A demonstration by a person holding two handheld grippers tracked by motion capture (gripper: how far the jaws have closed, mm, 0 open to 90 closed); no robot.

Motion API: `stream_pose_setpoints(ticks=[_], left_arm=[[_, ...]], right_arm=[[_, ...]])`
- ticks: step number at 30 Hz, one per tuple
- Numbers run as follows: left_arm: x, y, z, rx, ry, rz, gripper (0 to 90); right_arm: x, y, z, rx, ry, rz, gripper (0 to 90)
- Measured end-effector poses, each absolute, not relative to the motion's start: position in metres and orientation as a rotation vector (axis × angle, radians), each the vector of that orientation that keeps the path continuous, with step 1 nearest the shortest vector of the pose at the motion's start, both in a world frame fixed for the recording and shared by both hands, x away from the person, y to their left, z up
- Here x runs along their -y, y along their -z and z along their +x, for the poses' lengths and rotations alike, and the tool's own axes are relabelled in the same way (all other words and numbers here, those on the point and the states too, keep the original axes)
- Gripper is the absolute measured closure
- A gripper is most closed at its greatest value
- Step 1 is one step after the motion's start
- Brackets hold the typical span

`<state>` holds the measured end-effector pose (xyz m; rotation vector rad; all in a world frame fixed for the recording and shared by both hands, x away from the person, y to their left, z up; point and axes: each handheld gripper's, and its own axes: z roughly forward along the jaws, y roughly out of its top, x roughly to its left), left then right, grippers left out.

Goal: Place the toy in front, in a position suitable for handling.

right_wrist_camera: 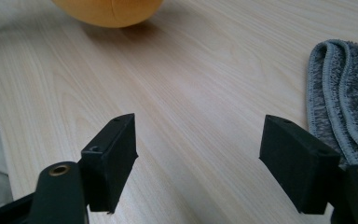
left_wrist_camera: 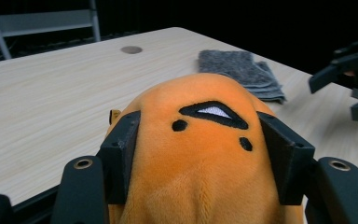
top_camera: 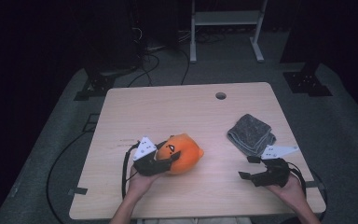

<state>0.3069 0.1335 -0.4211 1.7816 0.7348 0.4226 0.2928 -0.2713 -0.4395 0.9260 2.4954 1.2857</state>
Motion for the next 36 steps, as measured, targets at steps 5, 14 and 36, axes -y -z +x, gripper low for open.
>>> stream_pose_setpoints(ticks=[5,14,36], left_arm=[[-0.118,0.425,0.304,-0.692,-0.394,1.801,37.6],[-0.099,0.434,0.299,-0.607,-0.339,1.836,36.1],[-0.104,0.426,0.298,-0.574,-0.319,1.85,15.4]], right_arm=[[0.273,0.439,0.292,-2.485,-1.288,0.928,25.9],[0.278,0.432,0.307,-2.426,-1.297,0.969,25.9],[0.268,0.431,0.455,-2.273,-0.906,1.305,32.4]])
